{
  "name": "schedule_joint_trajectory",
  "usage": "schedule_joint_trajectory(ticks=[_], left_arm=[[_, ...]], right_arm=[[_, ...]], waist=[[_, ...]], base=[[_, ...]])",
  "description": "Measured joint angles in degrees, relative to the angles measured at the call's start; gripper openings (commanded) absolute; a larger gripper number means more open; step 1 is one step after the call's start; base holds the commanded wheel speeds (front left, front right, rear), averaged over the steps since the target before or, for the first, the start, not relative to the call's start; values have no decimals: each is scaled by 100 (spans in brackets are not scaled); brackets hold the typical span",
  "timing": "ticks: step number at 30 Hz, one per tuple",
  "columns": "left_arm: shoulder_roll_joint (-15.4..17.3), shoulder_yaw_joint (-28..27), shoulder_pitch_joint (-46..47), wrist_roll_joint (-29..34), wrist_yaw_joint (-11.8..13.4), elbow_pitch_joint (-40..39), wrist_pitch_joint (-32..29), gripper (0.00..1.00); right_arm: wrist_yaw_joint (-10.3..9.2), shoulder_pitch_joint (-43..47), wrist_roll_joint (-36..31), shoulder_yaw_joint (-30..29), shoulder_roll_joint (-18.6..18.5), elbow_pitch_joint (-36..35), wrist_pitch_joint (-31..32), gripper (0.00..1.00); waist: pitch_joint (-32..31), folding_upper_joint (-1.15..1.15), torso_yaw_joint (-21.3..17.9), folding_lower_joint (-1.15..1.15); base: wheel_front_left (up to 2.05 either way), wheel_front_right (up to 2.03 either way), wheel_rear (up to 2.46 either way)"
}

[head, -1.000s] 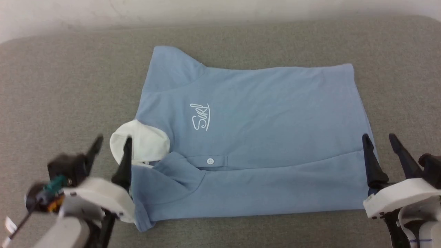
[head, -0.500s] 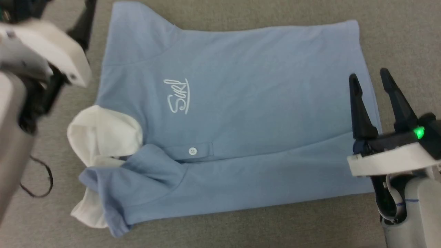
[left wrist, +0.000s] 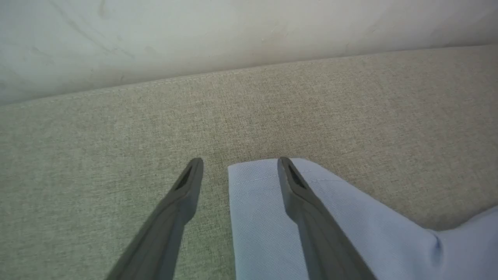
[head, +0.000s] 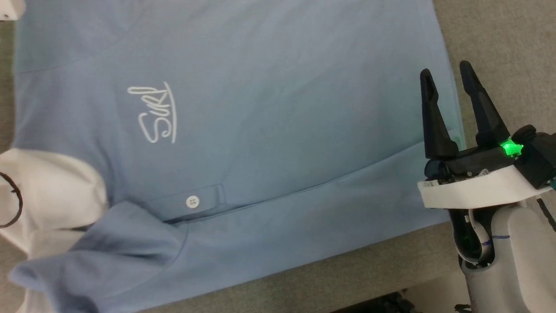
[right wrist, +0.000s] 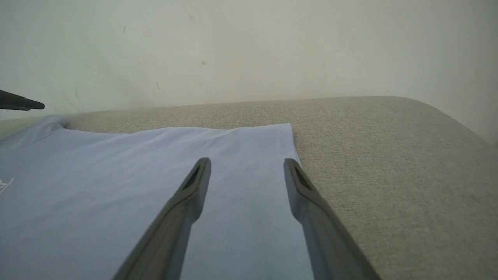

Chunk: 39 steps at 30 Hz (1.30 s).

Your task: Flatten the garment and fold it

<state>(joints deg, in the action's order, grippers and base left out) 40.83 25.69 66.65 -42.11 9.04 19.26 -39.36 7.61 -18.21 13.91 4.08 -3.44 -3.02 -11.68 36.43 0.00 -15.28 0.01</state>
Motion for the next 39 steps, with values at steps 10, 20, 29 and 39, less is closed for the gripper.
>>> schedule_joint_trajectory(ticks=[10, 20, 29, 39], left_arm=[[388, -157, 82, -134, 690, -308, -1046, 100], [489, -170, -93, -374, 801, -921, -1368, 0], [471, -91, -164, -309, 560, -909, -1038, 0], [297, 2, -20, -275, 357, -910, -843, 0]], right_arm=[[0, -32, 69, 54, 22, 65, -103, 100], [0, -303, -14, 131, -4, -9, 47, 100], [-5, -1970, -223, -336, -125, 347, 1567, 100], [-7, -3904, -388, -937, 2, 2213, 4624, 100]], waist=[[457, 0, -413, -2], [487, 0, -392, -1], [456, 0, -320, -1], [591, 0, -67, -1]], base=[[0, 0, 0], [0, 0, 0], [0, 0, 0], [0, 0, 0]])
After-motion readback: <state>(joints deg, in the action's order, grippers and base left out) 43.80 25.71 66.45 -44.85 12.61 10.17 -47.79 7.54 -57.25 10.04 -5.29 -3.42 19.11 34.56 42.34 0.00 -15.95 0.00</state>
